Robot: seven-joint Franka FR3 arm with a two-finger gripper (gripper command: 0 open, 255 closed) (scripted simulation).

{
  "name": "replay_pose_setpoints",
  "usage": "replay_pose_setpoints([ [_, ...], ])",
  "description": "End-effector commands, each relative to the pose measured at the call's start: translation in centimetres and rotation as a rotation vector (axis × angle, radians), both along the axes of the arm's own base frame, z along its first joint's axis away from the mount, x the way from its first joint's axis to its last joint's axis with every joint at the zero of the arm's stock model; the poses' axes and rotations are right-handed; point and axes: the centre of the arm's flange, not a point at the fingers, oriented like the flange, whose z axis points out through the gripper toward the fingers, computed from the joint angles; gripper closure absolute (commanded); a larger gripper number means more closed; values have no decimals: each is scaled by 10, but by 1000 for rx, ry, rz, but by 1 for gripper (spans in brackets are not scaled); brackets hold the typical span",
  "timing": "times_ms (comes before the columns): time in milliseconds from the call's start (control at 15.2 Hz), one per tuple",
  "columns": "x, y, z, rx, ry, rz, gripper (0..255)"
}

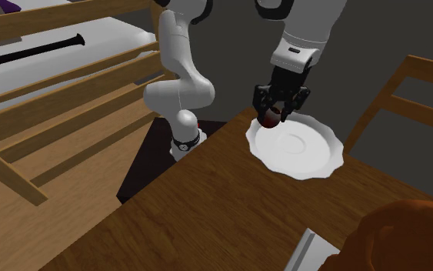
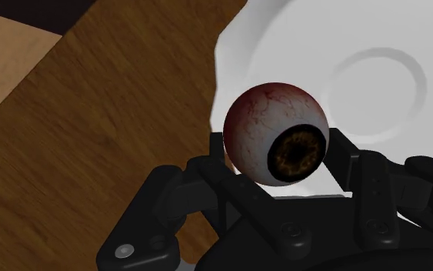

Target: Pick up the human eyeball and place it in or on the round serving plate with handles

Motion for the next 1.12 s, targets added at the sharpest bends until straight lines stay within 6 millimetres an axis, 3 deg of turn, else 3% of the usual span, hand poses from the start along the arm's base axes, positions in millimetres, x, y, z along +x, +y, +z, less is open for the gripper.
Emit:
replay_pose_setpoints([
  [0, -8, 28, 2, 1, 1, 0, 255],
  [330, -26, 91, 2, 1, 1, 0, 255],
  [1056, -26, 91, -56, 1, 1, 0, 255],
])
